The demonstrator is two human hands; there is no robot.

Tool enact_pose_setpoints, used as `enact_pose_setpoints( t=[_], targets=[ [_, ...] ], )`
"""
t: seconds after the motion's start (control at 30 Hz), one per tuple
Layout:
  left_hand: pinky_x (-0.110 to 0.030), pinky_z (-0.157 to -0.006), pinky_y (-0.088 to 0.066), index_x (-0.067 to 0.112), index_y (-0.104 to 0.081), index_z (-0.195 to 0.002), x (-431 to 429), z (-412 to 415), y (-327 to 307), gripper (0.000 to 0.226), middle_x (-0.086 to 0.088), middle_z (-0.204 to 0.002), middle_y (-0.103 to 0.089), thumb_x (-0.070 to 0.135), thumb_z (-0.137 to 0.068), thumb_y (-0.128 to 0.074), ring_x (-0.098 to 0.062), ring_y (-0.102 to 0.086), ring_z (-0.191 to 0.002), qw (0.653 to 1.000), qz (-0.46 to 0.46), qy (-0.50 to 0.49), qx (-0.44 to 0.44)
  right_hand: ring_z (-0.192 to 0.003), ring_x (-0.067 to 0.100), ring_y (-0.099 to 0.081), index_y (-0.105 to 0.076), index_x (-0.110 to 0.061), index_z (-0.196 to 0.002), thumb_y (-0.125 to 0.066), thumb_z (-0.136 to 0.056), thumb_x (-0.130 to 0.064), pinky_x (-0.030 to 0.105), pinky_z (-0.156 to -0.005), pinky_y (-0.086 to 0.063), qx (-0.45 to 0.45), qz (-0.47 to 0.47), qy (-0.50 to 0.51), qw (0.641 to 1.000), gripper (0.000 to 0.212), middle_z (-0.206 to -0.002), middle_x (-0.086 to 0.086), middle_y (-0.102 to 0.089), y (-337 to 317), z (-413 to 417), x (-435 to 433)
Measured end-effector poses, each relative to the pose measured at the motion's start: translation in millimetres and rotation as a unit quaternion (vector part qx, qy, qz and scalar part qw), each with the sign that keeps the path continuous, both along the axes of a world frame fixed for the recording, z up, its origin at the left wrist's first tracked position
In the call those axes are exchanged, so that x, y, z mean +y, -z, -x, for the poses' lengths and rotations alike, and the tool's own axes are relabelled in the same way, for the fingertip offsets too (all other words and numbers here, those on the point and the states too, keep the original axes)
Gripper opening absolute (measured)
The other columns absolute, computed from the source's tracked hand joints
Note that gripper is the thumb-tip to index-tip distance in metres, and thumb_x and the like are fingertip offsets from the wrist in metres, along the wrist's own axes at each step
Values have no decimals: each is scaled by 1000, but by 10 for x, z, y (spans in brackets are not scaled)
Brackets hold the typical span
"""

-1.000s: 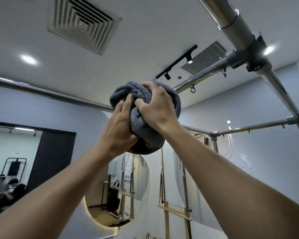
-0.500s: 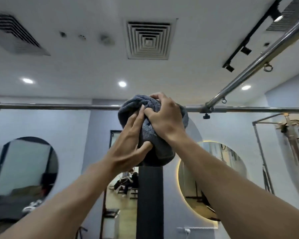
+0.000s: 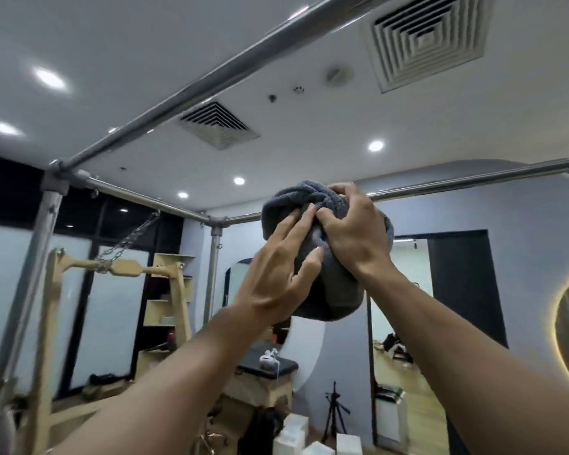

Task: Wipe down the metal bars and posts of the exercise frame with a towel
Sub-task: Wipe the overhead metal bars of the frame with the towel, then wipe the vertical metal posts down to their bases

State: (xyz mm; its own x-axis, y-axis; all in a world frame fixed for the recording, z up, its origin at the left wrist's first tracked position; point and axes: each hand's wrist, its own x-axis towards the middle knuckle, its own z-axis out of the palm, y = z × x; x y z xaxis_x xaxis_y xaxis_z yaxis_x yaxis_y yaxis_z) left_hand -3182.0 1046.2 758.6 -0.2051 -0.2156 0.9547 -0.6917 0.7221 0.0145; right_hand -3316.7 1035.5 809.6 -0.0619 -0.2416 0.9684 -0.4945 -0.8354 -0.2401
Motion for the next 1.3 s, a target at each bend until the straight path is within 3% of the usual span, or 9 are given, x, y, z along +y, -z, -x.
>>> enact_pose_setpoints(
  t=[0.1,0.3,0.4,0.5,0.67,1.03,1.3],
  targets=[
    [-41,-115,-33,25,-29,-153,66,-393,68,69,-1,-159,-27,53,-89,-33,-12,-26,-145,998,15,-63,12,-106,18,-58,-59,-21,-119,-62,-88,-28,32,-93,-46,-7,-20,-30,999,32,-114,2,-64,125,-415,-79],
    [-49,-108,-41,26,-29,-152,151,-1380,209,74,1,-160,-20,56,-84,-28,-21,-29,-144,978,-19,-199,-59,-104,18,-58,-59,-20,-118,-61,-89,-26,25,-88,-39,-21,-41,-88,995,30,-112,1,-65,422,-1461,-235],
    [-50,-100,-48,23,-32,-151,173,-1881,301,71,-7,-158,-24,55,-87,-30,-30,-40,-137,965,-18,-249,-77,-105,17,-57,-58,-20,-120,-60,-90,-27,27,-90,-41,-24,-54,-123,991,31,-113,0,-64,576,-2000,-291],
    [-50,-102,-47,22,-35,-150,162,-2339,421,70,-13,-157,-27,54,-87,-33,-34,-43,-135,958,-29,-276,-77,-106,17,-56,-56,-22,-122,-58,-91,-30,29,-90,-43,-18,-71,-154,985,32,-114,0,-62,711,-2499,-360],
    [-45,-107,-39,22,-33,-151,89,-3021,619,72,-11,-160,-23,54,-87,-31,-31,-34,-140,942,-53,-324,-75,-105,15,-54,-54,-25,-123,-56,-92,-35,30,-88,-43,-9,-98,-195,976,33,-116,-1,-59,925,-3238,-550],
    [-49,-101,-47,25,-30,-152,-258,-4294,623,73,-2,-161,-21,56,-86,-26,-24,-35,-140,879,-65,-467,-73,-98,14,-57,-57,-26,-117,-58,-88,-30,23,-75,-39,-46,-145,-356,922,30,-106,-4,-62,978,-4791,-1182],
    [-43,-106,-42,21,-35,-150,-634,-5156,435,67,-2,-152,-39,47,-89,-38,-19,-40,-136,869,-49,-493,-14,-101,16,-58,-61,-25,-113,-59,-83,-24,37,-92,-48,-84,-140,-433,887,30,-104,-4,-64,793,-5839,-1517]
  ],
)
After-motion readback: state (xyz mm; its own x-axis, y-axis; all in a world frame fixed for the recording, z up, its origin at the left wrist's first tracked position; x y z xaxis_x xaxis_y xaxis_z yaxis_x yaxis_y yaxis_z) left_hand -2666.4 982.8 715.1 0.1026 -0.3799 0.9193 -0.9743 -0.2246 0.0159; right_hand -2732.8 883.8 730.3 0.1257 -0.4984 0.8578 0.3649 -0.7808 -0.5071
